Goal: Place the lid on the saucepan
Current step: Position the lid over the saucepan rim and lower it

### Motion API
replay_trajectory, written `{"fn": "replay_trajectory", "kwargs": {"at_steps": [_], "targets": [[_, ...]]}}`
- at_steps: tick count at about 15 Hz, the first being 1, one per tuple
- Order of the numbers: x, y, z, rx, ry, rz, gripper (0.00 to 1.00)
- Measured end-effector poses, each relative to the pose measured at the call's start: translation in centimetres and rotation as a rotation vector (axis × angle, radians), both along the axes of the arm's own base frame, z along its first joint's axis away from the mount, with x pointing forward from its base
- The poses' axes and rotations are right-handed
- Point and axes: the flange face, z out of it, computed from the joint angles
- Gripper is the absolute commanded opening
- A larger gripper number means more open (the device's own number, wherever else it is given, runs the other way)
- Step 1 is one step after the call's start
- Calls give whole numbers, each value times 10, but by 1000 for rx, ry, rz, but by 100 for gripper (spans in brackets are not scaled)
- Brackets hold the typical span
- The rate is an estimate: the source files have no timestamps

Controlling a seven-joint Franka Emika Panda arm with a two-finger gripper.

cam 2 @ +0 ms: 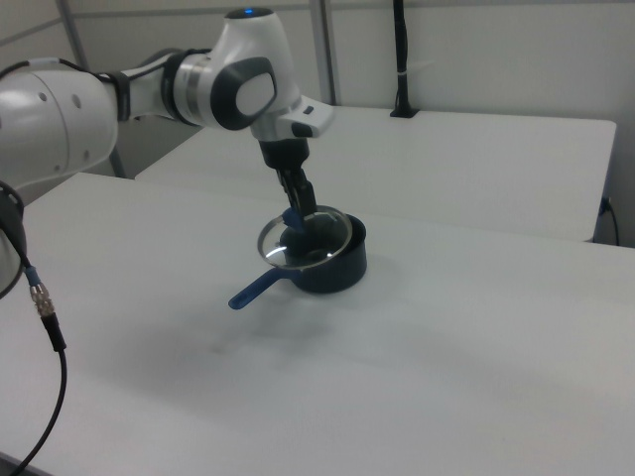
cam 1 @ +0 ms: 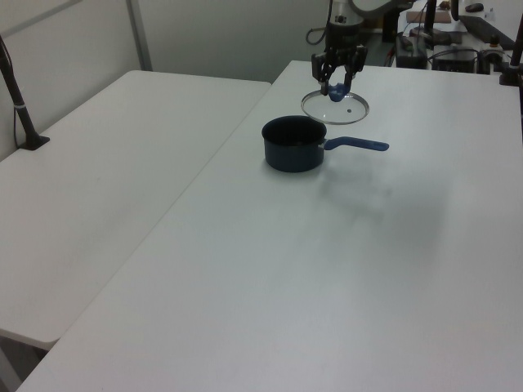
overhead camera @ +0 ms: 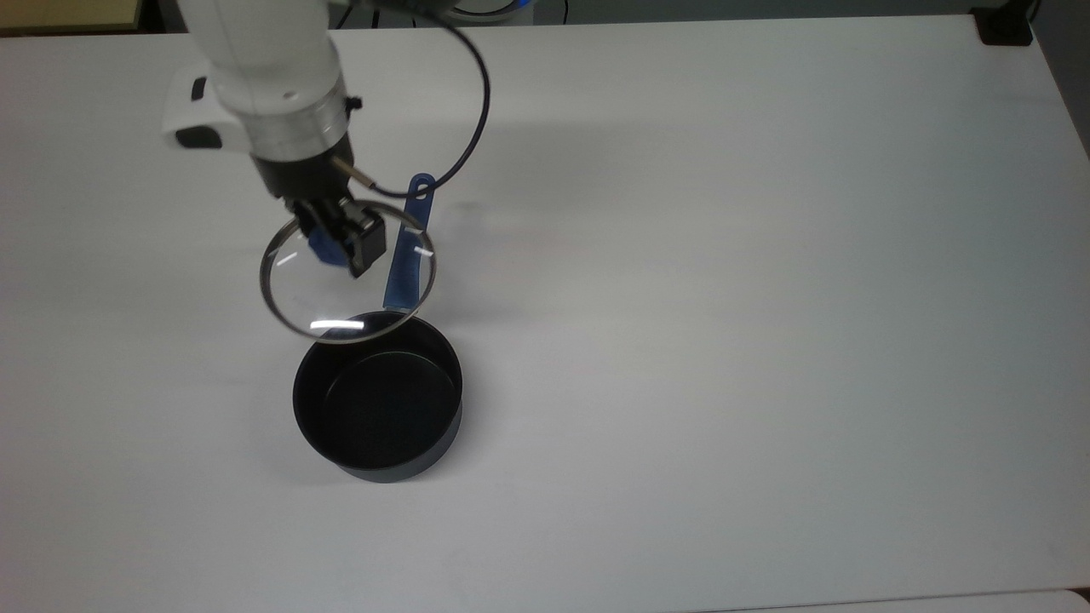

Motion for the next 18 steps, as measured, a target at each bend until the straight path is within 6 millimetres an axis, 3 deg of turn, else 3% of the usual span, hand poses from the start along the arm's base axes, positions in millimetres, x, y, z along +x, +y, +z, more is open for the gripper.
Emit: {"fn": "replay_trajectory", "kwargs": {"at_steps": [3, 9, 18], "targets": [[10, -4, -13, -4, -38, -16, 50], [23, -2, -13, 2, -99, -90, 50], [42, 17, -24, 24, -169, -180, 50]]}}
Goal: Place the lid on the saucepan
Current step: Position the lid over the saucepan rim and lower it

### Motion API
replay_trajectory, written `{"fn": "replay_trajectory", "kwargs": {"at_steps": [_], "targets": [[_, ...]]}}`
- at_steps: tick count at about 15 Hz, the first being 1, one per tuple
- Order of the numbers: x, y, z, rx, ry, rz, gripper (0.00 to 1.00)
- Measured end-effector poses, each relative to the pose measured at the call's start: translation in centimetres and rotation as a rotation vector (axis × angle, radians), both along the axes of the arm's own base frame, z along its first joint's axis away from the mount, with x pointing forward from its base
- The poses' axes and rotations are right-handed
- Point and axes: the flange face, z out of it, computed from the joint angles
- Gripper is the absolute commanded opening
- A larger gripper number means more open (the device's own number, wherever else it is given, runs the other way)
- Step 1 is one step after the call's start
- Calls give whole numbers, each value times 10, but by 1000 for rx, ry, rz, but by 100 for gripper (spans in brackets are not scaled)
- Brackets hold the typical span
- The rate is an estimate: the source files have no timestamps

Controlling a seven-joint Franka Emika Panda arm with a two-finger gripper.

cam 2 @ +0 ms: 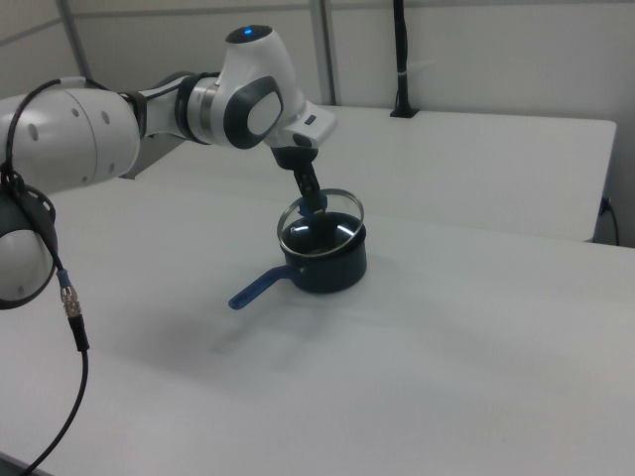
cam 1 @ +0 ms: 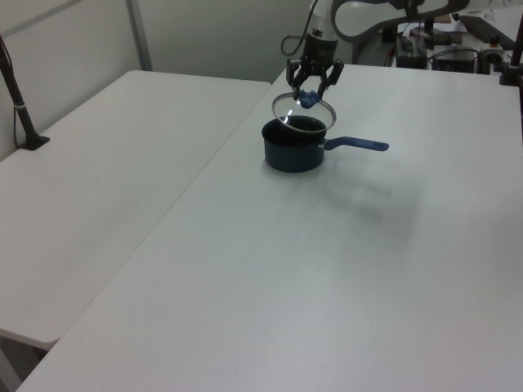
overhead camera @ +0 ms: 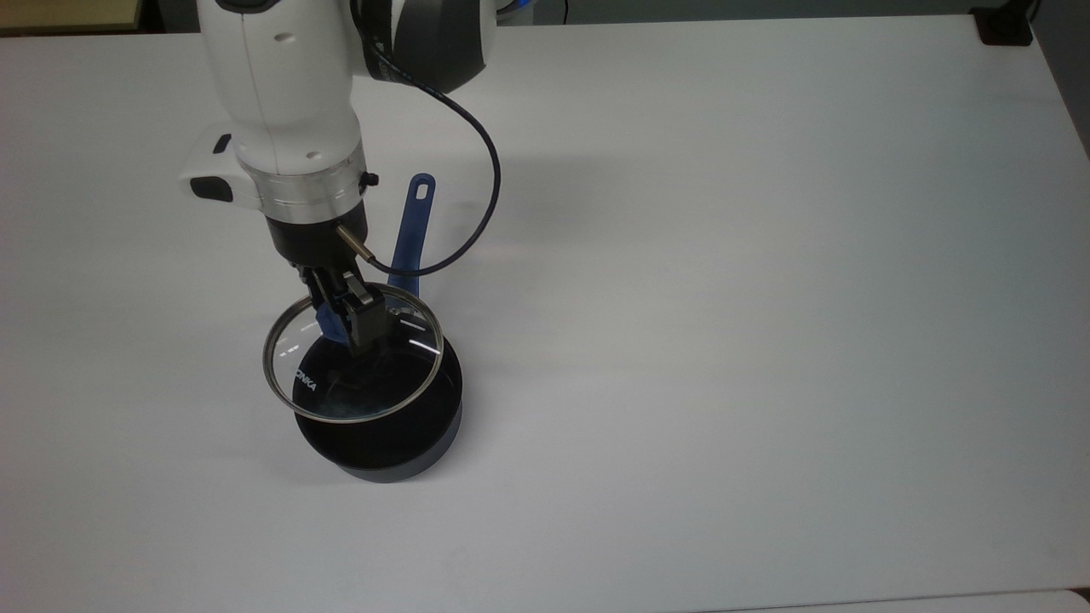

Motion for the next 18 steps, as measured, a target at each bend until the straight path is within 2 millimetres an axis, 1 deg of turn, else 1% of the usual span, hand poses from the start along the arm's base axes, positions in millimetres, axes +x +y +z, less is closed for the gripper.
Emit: {"fn": "replay_trajectory", "kwargs": {"at_steps": [2, 7, 12, 16, 18], "targets": [[3, 6, -5, 4, -9, -10, 50], [7, 8, -18, 12, -4, -37, 51], [13, 8, -13, 22, -44, -78, 53], [15, 7, -17, 22, -52, -86, 53], [16, 10, -23, 22, -45, -82, 53]]}}
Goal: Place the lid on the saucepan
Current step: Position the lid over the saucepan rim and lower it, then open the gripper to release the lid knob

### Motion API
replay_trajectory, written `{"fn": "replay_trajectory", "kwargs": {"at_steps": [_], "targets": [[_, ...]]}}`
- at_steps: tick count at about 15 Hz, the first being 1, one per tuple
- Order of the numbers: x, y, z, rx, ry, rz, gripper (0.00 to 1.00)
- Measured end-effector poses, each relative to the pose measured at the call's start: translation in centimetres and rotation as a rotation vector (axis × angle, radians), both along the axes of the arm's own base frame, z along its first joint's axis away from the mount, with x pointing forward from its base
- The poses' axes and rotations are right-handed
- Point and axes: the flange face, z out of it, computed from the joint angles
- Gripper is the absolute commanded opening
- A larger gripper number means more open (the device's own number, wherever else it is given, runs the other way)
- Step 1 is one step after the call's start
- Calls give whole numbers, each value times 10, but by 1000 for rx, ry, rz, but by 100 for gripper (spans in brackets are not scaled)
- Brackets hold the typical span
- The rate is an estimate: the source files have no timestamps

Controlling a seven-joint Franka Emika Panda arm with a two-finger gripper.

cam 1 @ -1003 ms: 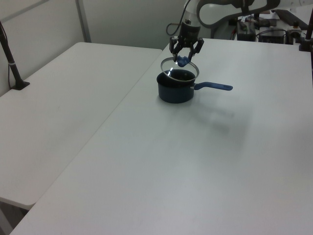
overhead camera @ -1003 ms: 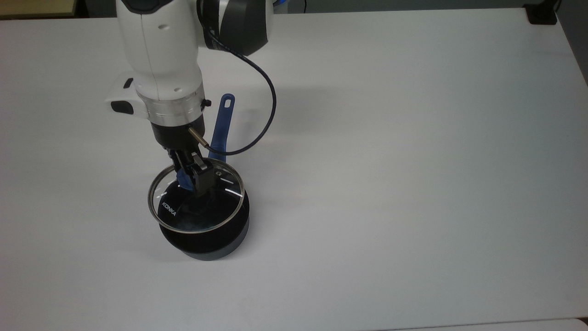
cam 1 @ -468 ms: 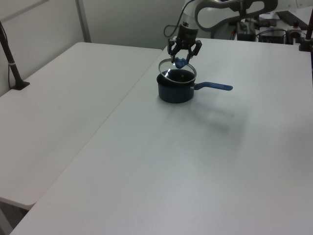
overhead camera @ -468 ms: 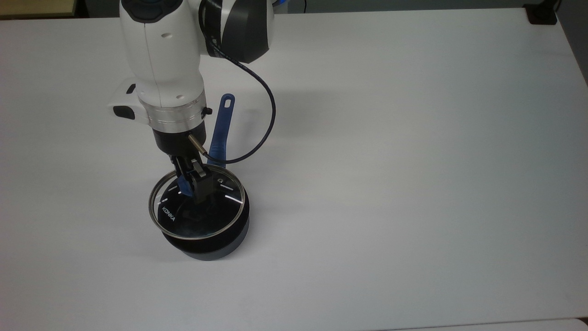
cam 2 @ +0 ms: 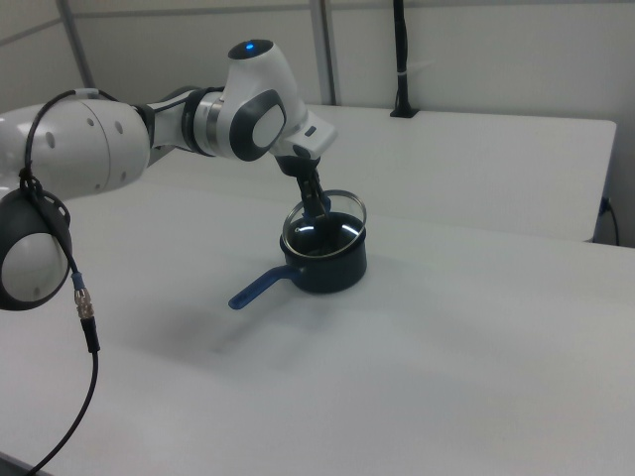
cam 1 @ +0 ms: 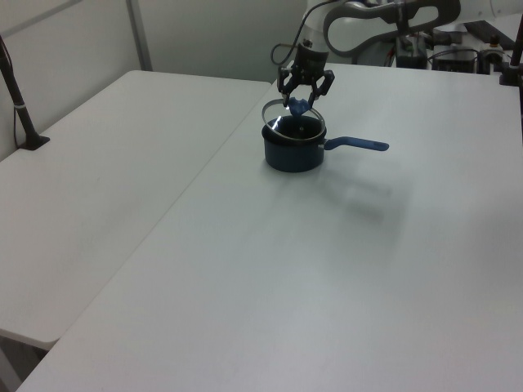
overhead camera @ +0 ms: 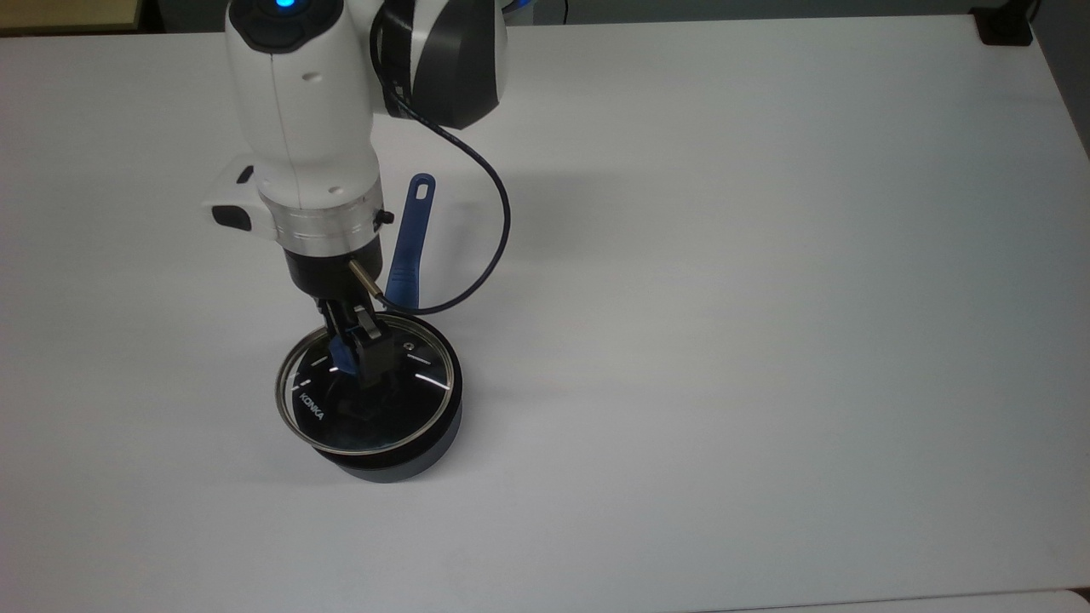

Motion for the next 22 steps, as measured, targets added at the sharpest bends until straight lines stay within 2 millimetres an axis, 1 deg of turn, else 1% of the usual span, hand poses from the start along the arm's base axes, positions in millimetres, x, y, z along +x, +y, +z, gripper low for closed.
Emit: {"fn": "replay_trajectory", "kwargs": {"at_steps": [3, 11, 13, 14, 19, 21, 22], "targets": [[2, 6, -10, -1, 13, 9, 53], [3, 9, -12, -2, 14, 13, 54], [3, 9, -15, -2, 19, 13, 54], [4, 10, -18, -3, 22, 14, 55], [5, 13, -18, -34, 24, 31, 71], [5, 17, -21, -61, 30, 47, 72], [5, 22, -30, -84, 45, 61, 71]]}}
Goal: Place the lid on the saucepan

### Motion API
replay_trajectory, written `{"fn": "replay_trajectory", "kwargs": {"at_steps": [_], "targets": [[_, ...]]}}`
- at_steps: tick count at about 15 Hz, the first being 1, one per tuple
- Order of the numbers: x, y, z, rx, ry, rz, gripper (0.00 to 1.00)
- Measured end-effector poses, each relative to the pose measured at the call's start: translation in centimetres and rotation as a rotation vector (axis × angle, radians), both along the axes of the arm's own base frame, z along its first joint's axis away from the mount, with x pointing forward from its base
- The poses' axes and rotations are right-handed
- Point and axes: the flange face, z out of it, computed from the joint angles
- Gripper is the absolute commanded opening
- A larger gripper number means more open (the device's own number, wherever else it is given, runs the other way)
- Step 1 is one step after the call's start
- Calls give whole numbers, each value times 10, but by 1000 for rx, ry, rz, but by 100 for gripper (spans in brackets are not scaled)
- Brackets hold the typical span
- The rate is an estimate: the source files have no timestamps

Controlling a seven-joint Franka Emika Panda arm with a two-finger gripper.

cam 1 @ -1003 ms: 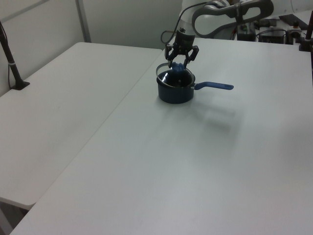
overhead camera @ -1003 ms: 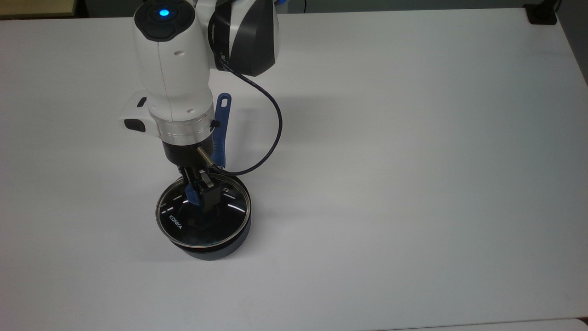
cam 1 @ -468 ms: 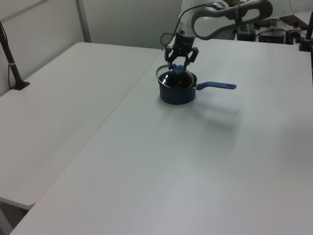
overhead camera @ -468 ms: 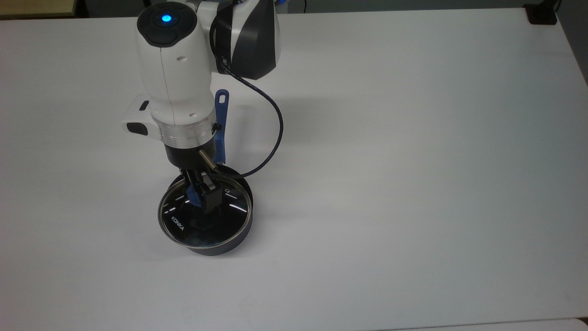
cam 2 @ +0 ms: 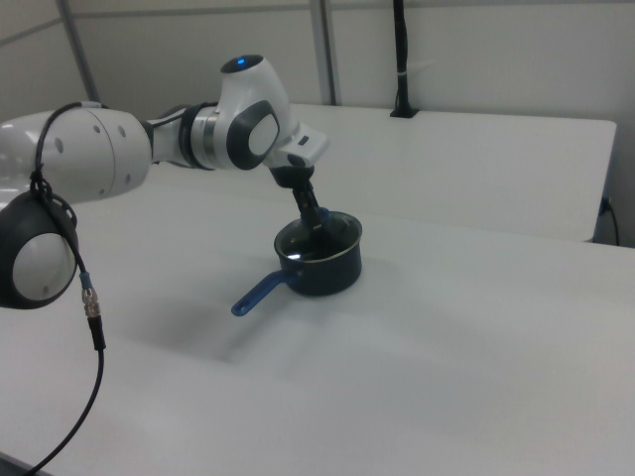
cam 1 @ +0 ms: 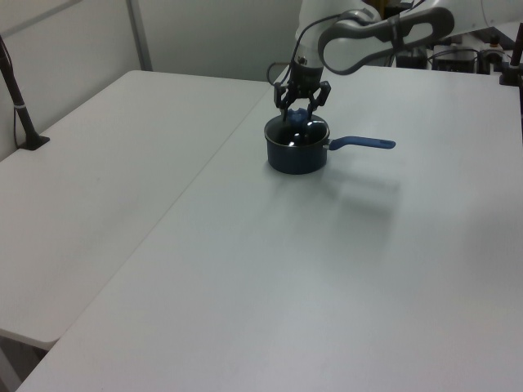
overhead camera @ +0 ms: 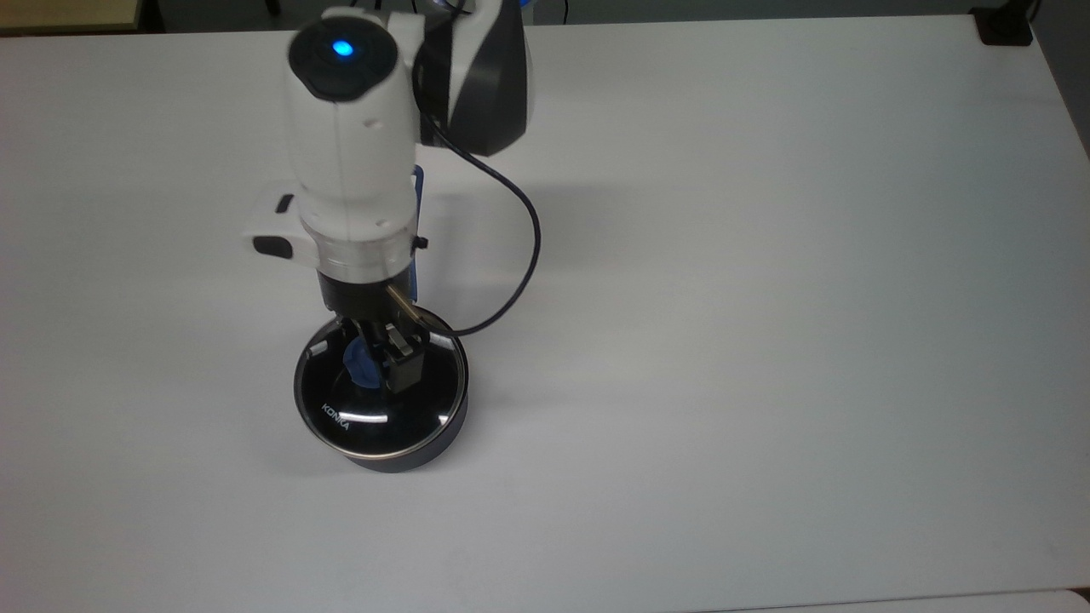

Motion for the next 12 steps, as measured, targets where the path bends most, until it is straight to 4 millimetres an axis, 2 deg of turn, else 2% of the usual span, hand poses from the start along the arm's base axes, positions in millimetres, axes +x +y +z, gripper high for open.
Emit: {"fn": "replay_trajectory", "kwargs": {"at_steps": [2, 5, 6, 9, 12], "targets": [[1, 3, -11, -15, 15, 10, 69], [2, 5, -13, -17, 18, 13, 69], [2, 5, -13, -17, 18, 13, 71], [2, 5, -14, -17, 19, 13, 99], [-1, 7, -19, -15, 49, 15, 100]]}}
